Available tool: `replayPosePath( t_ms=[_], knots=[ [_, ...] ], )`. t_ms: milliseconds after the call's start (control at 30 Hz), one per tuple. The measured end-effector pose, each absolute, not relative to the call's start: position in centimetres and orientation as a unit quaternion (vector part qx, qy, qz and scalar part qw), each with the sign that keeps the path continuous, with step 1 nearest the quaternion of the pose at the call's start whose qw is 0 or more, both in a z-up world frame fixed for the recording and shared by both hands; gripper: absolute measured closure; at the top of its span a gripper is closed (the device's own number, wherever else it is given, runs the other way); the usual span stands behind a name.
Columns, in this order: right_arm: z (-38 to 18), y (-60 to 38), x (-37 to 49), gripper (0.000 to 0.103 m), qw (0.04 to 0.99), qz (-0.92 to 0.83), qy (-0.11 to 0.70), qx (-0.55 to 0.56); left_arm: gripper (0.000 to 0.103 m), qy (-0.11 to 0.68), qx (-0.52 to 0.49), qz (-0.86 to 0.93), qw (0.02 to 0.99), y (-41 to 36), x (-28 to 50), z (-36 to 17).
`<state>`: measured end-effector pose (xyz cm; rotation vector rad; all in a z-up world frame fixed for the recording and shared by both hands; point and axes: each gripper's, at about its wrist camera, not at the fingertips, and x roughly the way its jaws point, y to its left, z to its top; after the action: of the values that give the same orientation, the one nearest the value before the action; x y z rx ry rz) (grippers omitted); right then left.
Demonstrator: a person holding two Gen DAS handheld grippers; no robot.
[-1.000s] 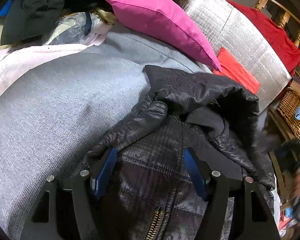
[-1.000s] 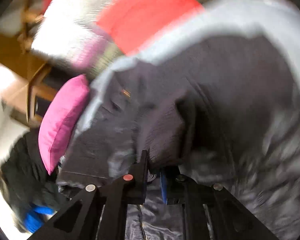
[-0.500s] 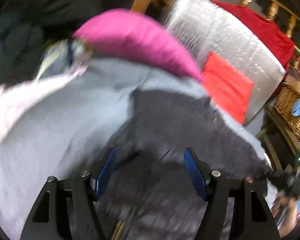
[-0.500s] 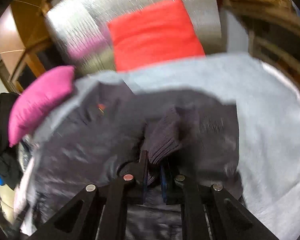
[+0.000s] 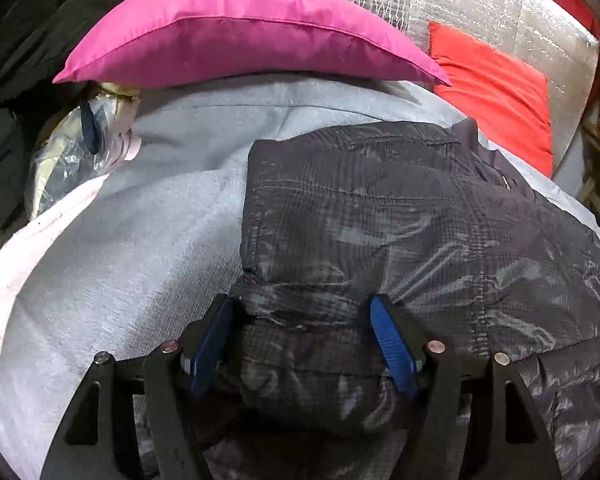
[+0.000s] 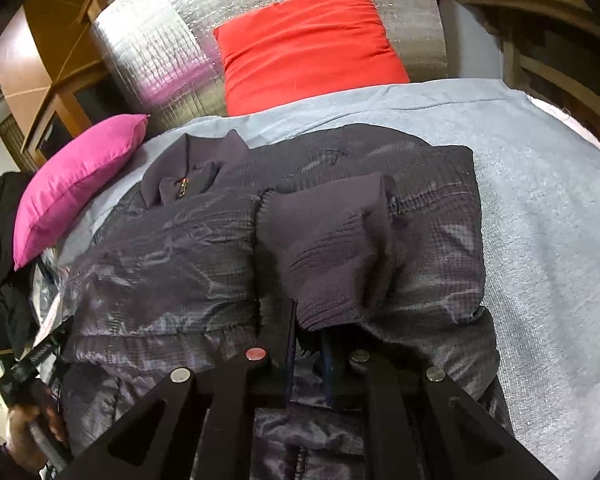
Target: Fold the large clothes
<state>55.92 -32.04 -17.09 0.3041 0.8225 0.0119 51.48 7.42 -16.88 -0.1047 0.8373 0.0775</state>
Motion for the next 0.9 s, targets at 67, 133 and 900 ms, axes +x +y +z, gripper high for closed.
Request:
replayPosePath(
  t_ms=[67,133,900],
  knots=[
    [-17.3,-31.8,56.0,0.092,0.906,0.005,0.401,0.136,0.030,0.406,-0.034,0.045,0.912,7.2,51.3,-16.1],
    [-17.1,-32.2,56.1,0.090,0.903,0.009,0.405,0.144,0.031,0.394,-0.037,0.045,0.917,7.0,50.7,-15.0],
    [-12.3,-27.9,57.9,0.021,0.923,0.031,0.373,0.091,0.025,0.375,0.040,-0.015,0.926,-1.5,50.2,-16.8]
  ],
)
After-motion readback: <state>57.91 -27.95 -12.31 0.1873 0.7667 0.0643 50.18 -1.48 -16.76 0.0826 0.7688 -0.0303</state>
